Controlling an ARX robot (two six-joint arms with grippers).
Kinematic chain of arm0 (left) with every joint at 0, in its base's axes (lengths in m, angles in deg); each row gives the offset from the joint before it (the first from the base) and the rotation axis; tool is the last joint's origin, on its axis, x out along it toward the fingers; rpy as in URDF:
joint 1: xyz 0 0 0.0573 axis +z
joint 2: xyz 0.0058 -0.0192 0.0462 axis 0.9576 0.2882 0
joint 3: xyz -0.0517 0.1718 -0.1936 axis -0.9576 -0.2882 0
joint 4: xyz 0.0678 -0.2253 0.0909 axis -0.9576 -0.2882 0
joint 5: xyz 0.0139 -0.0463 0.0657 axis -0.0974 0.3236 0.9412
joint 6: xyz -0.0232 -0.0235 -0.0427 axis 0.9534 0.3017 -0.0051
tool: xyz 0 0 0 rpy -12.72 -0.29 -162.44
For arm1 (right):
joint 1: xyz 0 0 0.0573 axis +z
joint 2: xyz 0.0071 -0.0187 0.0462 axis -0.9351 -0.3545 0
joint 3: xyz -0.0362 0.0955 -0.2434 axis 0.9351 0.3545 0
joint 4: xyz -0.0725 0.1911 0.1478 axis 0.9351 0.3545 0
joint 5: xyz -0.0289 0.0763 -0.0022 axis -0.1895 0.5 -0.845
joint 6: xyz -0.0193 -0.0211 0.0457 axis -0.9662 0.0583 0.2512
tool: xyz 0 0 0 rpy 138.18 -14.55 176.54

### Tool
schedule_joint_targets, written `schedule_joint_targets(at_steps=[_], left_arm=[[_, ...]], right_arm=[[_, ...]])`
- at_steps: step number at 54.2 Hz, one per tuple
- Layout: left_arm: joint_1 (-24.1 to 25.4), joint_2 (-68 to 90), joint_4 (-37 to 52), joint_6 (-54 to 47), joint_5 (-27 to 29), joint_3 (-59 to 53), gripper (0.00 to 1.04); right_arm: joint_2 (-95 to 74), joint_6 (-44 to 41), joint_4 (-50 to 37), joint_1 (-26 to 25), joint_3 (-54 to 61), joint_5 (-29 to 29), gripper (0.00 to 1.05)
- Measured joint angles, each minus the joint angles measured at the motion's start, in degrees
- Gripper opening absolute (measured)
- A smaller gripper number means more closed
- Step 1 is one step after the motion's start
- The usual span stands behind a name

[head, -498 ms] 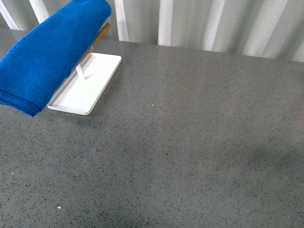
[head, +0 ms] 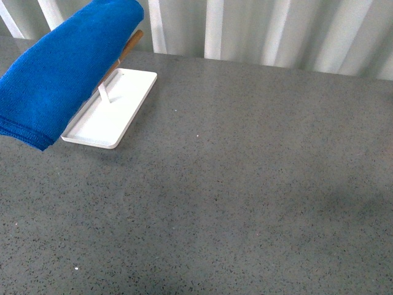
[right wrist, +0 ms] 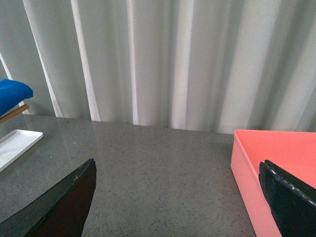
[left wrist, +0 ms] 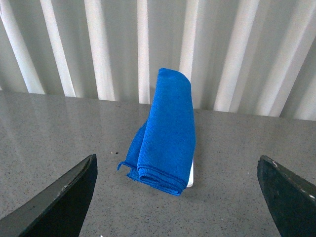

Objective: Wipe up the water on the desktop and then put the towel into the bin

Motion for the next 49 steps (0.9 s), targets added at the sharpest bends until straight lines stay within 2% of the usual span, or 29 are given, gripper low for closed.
schedule_joint_targets(at_steps=[49], left_arm=[[0.0, 0.0, 0.0, 0.0, 0.0, 0.0, 0.98]], right_arm=[[0.0, 0.0, 0.0, 0.0, 0.0, 0.0, 0.98]])
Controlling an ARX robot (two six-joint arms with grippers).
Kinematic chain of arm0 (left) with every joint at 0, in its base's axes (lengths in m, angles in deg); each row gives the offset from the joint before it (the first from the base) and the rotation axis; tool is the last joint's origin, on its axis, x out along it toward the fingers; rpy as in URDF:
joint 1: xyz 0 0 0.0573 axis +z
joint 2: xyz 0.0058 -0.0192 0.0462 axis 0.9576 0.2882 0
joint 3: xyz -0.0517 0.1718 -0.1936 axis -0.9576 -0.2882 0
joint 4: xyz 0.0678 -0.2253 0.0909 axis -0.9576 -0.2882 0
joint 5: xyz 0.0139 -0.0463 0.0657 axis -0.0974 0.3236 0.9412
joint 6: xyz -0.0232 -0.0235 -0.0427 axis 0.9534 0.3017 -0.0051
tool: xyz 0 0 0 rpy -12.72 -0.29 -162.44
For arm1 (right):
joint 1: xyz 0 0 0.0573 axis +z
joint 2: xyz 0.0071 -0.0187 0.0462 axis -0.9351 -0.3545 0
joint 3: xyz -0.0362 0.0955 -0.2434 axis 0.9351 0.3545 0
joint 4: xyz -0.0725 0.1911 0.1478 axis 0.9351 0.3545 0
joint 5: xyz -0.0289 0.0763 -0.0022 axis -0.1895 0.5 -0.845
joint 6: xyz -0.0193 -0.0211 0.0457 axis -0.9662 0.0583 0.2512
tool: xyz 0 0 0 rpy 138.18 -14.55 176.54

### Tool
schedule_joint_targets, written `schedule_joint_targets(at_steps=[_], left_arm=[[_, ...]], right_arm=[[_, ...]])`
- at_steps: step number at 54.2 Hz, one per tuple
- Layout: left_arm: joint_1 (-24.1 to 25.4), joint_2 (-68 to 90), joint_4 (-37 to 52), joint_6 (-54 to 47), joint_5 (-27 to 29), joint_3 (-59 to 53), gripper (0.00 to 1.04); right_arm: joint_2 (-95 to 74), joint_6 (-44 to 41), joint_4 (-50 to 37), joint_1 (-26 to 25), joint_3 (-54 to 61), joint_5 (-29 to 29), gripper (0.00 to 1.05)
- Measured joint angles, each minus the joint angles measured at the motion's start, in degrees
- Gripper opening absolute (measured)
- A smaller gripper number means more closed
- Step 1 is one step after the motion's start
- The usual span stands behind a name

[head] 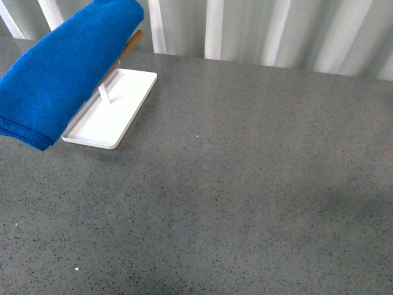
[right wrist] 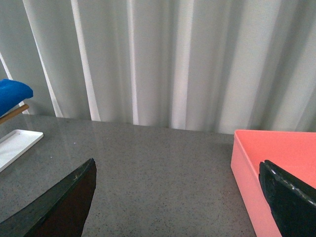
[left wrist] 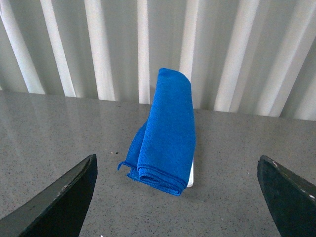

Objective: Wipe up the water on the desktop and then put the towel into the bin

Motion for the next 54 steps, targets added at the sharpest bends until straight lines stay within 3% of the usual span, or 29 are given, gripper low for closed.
schedule_joint_targets(at_steps=[13, 17, 19, 22, 25, 32, 38, 54], left_arm=[[0.0, 0.1, -0.1, 0.2, -0.2, 0.0, 0.98], [1.7, 5.6, -7.6, 7.1, -7.6, 2.9, 0.98], [2.6, 10.5, -7.3, 9.3, -10.3, 4.0, 0.98], [6.7, 21.2, 1.0, 11.2, -15.3, 6.4, 0.98], [10.0, 32.2, 11.9, 10.1, -15.4, 10.9, 0.98], [11.3, 52.8, 25.3, 6.1, -16.5, 24.5, 0.98], [8.8, 68.5, 21.6, 4.0, -15.4, 38.1, 0.98], [0.0, 97.1, -2.8, -3.7, -11.4, 72.7, 0.98]], right_arm=[[0.0, 0.0, 0.0, 0.0, 0.0, 0.0, 0.98], [0.0, 0.0, 0.0, 0.0, 0.0, 0.0, 0.98], [0.0, 0.0, 0.0, 0.0, 0.0, 0.1, 0.98], [0.0, 0.0, 0.0, 0.0, 0.0, 0.0, 0.98], [0.0, 0.0, 0.0, 0.0, 0.0, 0.0, 0.98], [0.0, 0.0, 0.0, 0.0, 0.0, 0.0, 0.98], [0.0, 0.0, 0.0, 0.0, 0.0, 0.0, 0.98], [0.0, 0.0, 0.0, 0.0, 0.0, 0.0, 0.98]])
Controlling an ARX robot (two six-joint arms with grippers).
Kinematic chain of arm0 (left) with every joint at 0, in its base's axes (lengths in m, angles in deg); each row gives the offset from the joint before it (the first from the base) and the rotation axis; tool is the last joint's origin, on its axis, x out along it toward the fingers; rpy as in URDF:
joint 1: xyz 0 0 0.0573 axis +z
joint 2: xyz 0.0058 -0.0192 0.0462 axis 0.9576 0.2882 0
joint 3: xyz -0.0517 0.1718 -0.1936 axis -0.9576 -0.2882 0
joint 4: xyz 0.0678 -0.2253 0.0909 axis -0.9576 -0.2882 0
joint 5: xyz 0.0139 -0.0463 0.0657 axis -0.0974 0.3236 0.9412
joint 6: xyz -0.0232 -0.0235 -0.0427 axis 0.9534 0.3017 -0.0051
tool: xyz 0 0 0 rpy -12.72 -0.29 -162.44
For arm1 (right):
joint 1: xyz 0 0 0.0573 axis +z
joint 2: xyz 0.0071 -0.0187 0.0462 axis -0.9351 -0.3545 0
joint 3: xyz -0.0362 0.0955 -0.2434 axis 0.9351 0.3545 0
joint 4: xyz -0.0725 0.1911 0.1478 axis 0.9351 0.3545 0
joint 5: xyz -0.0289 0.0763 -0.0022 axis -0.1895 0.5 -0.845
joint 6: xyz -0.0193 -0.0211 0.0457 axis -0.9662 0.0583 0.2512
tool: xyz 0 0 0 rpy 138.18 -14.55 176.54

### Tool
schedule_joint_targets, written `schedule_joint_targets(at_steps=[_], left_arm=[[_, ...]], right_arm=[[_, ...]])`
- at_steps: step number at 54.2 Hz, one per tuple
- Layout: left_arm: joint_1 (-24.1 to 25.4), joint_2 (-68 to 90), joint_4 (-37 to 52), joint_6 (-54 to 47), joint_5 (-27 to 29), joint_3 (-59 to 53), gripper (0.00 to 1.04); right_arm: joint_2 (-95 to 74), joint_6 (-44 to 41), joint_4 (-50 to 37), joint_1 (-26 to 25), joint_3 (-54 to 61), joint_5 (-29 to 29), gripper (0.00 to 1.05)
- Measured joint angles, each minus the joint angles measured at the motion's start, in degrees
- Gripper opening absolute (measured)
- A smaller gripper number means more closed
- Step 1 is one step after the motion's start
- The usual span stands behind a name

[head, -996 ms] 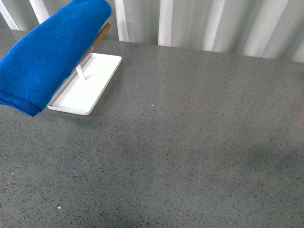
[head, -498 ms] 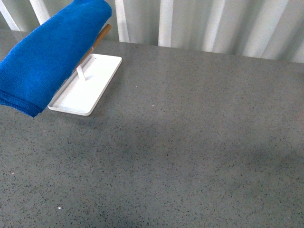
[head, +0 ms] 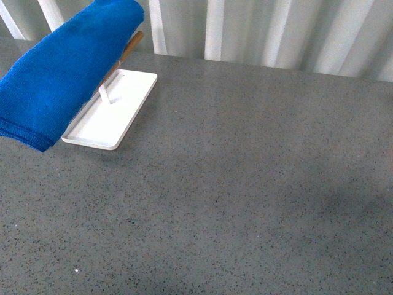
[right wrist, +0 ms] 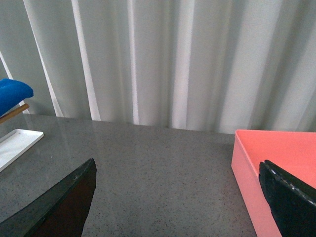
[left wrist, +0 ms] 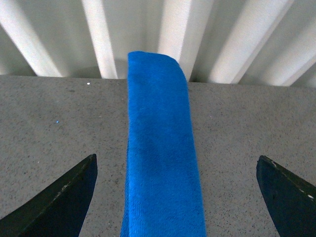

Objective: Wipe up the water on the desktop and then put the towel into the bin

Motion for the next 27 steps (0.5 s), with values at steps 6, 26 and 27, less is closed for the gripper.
schedule_joint_targets(at_steps=[6, 26, 27], left_arm=[[-1.4, 7.2, -8.5, -1.6, 1.8, 12.0, 0.98], [-3.7, 21.2, -17.9, -1.7, 7.0, 28.2, 0.98], [-3.8, 21.6, -17.5, -1.9, 7.0, 28.2, 0.98]], right_arm=[[0.0, 0.0, 0.0, 0.0, 0.0, 0.0, 0.98], [0.0, 0.0, 0.0, 0.0, 0.0, 0.0, 0.98], [0.0, 0.0, 0.0, 0.0, 0.0, 0.0, 0.98]])
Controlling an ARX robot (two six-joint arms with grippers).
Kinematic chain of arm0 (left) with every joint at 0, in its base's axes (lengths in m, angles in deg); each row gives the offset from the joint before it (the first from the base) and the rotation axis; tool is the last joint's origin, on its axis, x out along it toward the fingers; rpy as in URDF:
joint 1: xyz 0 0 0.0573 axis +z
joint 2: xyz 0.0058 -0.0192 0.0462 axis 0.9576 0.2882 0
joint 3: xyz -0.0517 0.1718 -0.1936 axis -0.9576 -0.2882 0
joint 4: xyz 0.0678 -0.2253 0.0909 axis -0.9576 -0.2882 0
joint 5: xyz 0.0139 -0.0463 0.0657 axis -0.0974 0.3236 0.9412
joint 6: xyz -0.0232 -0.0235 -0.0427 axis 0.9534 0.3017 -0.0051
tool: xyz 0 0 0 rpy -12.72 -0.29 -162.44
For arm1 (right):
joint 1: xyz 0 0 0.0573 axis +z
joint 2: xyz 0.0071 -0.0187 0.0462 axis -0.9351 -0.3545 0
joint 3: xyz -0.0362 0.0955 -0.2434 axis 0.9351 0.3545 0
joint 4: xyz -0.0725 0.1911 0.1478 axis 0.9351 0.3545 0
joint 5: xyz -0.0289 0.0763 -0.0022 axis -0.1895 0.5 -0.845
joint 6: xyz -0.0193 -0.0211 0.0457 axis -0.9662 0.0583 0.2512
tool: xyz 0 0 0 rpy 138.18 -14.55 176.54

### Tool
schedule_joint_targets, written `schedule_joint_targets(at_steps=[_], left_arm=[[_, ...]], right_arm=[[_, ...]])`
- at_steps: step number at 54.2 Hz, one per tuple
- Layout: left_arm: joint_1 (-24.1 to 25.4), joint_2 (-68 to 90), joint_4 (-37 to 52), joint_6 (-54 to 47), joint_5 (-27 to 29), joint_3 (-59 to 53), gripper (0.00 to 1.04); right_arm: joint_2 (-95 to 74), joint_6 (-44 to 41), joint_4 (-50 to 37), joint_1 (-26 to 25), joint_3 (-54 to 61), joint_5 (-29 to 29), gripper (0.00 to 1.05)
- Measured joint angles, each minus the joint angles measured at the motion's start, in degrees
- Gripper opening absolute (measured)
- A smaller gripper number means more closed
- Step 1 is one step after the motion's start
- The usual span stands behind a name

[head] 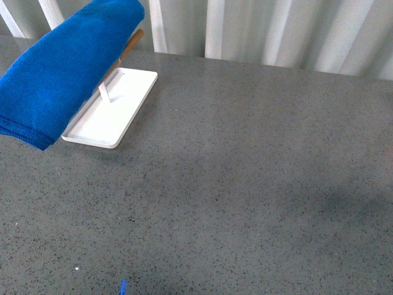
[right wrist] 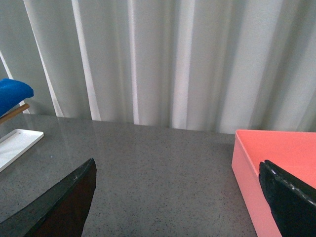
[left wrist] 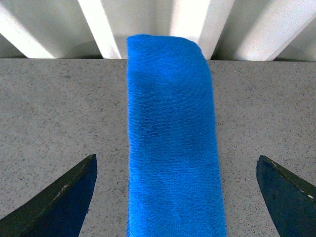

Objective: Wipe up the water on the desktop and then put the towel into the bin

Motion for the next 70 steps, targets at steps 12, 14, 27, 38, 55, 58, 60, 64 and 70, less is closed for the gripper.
schedule_joint_targets(at_steps=[12, 14, 27, 38, 55, 58, 60, 64, 70], left_arm=[[-1.0, 2.6, 6.5, -3.1, 3.6, -0.6, 0.98], [-0.8, 3.2, 7.6, -3.4, 4.5, -0.9, 0.98], [1.5, 5.5, 11.5, -3.1, 6.0, -4.3, 0.98], [2.0, 6.3, 12.3, -1.6, 4.8, -6.5, 0.98], [1.3, 8.1, 11.4, 0.4, 2.3, -6.2, 0.98], [1.2, 8.6, 11.2, 0.4, 2.4, -5.7, 0.98], [1.2, 8.9, 11.1, 0.4, 2.4, -5.4, 0.98], [1.2, 9.0, 11.1, 0.3, 2.6, -5.3, 0.98], [1.2, 9.1, 11.0, -0.1, 3.0, -4.9, 0.80]], right_arm=[[0.0, 0.0, 0.0, 0.0, 0.0, 0.0, 0.98], [0.0, 0.0, 0.0, 0.0, 0.0, 0.0, 0.98], [0.0, 0.0, 0.0, 0.0, 0.0, 0.0, 0.98], [0.0, 0.0, 0.0, 0.0, 0.0, 0.0, 0.98], [0.0, 0.0, 0.0, 0.0, 0.0, 0.0, 0.98], [0.0, 0.0, 0.0, 0.0, 0.0, 0.0, 0.98], [0.0, 0.0, 0.0, 0.0, 0.0, 0.0, 0.98], [0.0, 0.0, 0.0, 0.0, 0.0, 0.0, 0.98], [0.0, 0.0, 0.0, 0.0, 0.0, 0.0, 0.98]])
